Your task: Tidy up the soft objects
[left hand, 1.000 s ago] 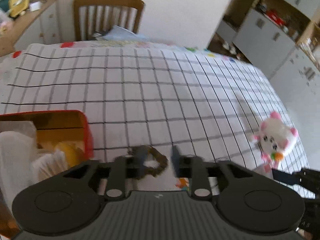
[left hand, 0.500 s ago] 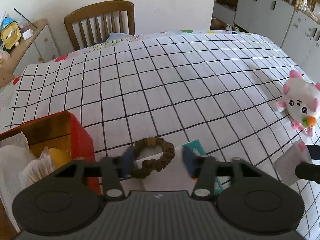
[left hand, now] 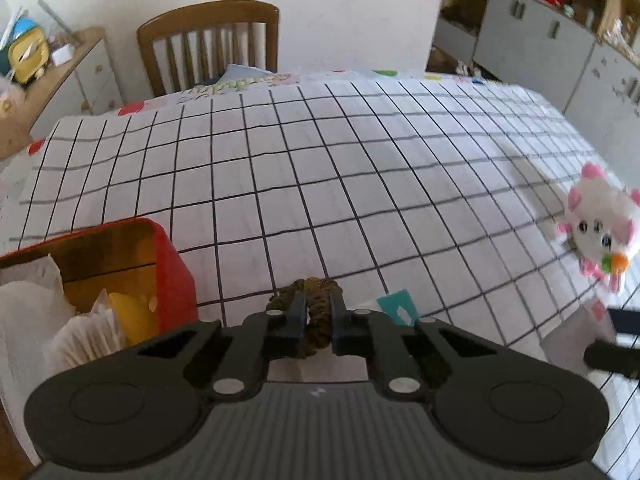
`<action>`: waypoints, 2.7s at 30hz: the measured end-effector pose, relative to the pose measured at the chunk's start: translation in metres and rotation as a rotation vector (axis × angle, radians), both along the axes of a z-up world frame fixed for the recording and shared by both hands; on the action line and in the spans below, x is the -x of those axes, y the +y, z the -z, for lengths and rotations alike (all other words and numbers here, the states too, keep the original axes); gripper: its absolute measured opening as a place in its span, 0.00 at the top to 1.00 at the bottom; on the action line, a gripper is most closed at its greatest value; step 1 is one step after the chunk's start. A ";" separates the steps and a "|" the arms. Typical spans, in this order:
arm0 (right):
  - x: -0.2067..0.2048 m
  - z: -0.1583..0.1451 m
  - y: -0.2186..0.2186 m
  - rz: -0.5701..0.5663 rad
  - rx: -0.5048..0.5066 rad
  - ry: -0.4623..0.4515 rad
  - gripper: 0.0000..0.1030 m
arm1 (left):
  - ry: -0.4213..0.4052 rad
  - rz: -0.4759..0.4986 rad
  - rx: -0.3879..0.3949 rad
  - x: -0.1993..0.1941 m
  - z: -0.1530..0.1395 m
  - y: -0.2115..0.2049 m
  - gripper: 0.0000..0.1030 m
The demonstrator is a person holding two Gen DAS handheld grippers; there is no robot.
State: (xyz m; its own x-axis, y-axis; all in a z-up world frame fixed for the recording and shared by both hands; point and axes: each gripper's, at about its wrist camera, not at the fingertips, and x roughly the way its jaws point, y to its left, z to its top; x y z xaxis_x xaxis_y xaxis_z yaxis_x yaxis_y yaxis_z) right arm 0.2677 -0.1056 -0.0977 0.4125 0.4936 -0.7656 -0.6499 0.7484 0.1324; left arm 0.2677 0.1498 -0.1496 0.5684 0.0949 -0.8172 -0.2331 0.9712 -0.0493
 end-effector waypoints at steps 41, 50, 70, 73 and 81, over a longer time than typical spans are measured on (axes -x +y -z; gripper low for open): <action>0.067 -0.073 0.153 -0.262 -0.050 -0.101 0.70 | -0.217 -0.111 0.055 0.138 -0.122 0.127 0.90; 0.075 -0.046 0.217 -0.300 0.008 -0.068 0.70 | -0.126 -0.163 0.050 0.149 -0.081 0.163 0.90; 0.076 -0.015 0.255 -0.341 0.081 -0.052 0.69 | -0.002 -0.131 0.104 0.142 -0.017 0.158 0.90; 0.077 -0.017 0.252 -0.350 0.078 -0.046 0.67 | 0.005 -0.134 0.106 0.141 -0.015 0.158 0.89; 0.079 -0.024 0.234 -0.343 0.052 -0.038 0.61 | 0.005 -0.125 0.079 0.143 -0.016 0.151 0.87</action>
